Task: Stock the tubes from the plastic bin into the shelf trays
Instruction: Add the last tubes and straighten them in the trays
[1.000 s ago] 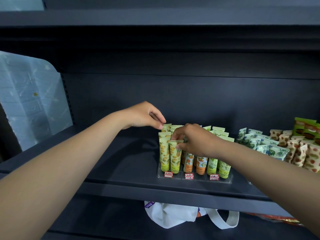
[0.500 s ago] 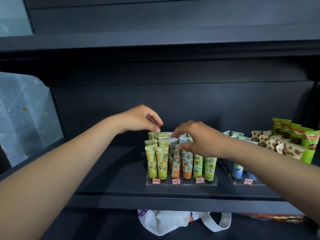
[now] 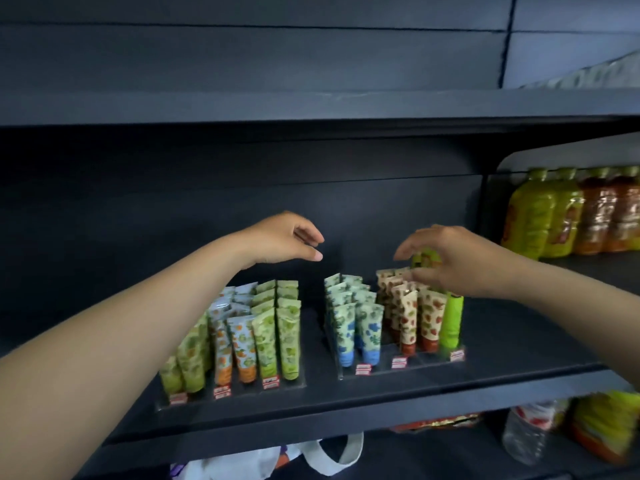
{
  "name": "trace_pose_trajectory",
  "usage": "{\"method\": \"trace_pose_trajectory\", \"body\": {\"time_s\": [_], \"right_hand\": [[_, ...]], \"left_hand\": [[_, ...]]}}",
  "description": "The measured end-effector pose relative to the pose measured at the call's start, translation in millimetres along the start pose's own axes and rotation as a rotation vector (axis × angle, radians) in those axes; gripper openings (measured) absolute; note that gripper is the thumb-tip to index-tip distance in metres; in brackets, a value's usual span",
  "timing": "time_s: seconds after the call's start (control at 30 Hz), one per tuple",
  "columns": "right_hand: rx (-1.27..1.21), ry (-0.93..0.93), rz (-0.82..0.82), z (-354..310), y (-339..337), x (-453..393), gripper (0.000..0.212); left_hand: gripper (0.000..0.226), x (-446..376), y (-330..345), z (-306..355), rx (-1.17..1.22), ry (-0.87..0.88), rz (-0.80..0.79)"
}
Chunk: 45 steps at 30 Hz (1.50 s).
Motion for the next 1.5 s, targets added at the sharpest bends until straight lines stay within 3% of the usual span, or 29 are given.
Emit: {"method": "trace_pose_trajectory", "body": {"time_s": [0.27, 0.47, 0.6, 0.77, 1.03, 1.17, 1.3, 1.5], "right_hand": [[-0.406, 0.359, 0.112, 143, 4, -1, 0.008], [-0.695, 0.5, -0.002, 178, 56, -31, 0.01], [-0.69, 0.439, -0.081, 176, 84, -50, 0.01], [-0.679, 0.433, -0.03, 176, 90, -61, 0.012], [-0.619, 0.399, 0.058, 173, 70, -50, 0.005], [-0.566, 0.362, -0.042, 168, 59, -40, 0.009], [-0.48, 0.369, -0.121, 165, 61, -38, 0.014], [-0.361, 0.389, -0.076, 167, 60, -43, 0.004]], "left_hand": [[0.028, -100, 85, 39, 0.029, -0.002, 0.052], [0.035, -152, 131, 39, 0.001, -0.001, 0.054], [0.028, -173, 144, 36, -0.032, 0.015, 0.019], [0.009, -180, 150, 35, 0.004, 0.04, 0.005], [0.023, -169, 146, 43, 0.019, 0.16, 0.01], [0.022, -163, 148, 55, -0.076, 0.242, -0.079], [0.017, -161, 156, 57, -0.161, 0.22, -0.122], [0.016, -159, 157, 58, -0.182, 0.187, -0.055]]}}
Point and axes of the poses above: each hand's wrist, its own x-axis away from the middle knuckle, its own y-axis out of the palm, z = x × y, the point moved 5 cm from there along -x, towards the middle knuckle, and after that the axes turned 10 degrees about x, right-handed, at the moved point
